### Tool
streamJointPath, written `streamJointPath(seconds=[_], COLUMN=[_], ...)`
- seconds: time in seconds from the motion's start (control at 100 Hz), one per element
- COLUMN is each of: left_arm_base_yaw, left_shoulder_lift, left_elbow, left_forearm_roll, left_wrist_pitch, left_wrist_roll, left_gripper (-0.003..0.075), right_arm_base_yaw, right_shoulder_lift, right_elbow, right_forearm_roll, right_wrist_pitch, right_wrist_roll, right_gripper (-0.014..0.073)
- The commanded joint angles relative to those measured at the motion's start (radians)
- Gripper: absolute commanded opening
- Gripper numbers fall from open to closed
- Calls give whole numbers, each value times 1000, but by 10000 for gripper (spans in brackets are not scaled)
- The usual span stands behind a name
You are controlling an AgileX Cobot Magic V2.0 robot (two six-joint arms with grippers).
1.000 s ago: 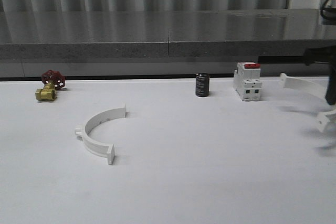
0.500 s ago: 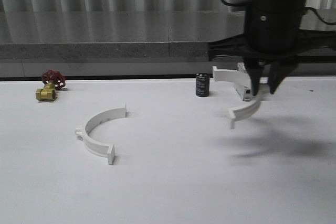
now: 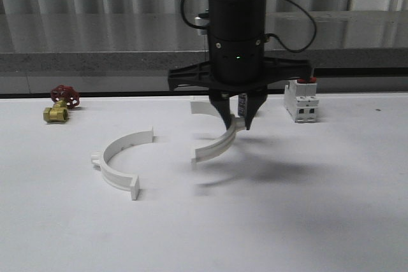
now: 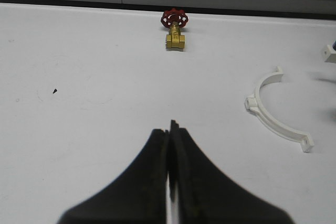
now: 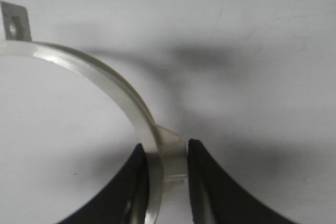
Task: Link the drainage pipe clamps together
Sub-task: 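Carry the second clamp half toward the first clamp half, then lower and press the second half against the first to close the ring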
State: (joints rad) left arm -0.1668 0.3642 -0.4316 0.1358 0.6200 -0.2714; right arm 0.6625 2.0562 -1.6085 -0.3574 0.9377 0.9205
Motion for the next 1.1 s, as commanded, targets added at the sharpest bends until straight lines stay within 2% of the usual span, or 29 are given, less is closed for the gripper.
streamJointPath(seconds=[0.0, 1.09], left_arm_base_yaw=[0, 0], left_shoulder_lift=[7, 7], left_elbow=[-24, -24], left_forearm_roll=[-4, -4], left_wrist_pitch=[-72, -72], left_wrist_roll=[0, 0], left_gripper=[-20, -20], right_arm_base_yaw=[16, 43], right_shoulder_lift=[-33, 35], right_elbow=[-54, -80], right_forearm_roll=[-9, 47], right_wrist_pitch=[-9, -109], right_wrist_roll=[15, 109], right_gripper=[91, 91])
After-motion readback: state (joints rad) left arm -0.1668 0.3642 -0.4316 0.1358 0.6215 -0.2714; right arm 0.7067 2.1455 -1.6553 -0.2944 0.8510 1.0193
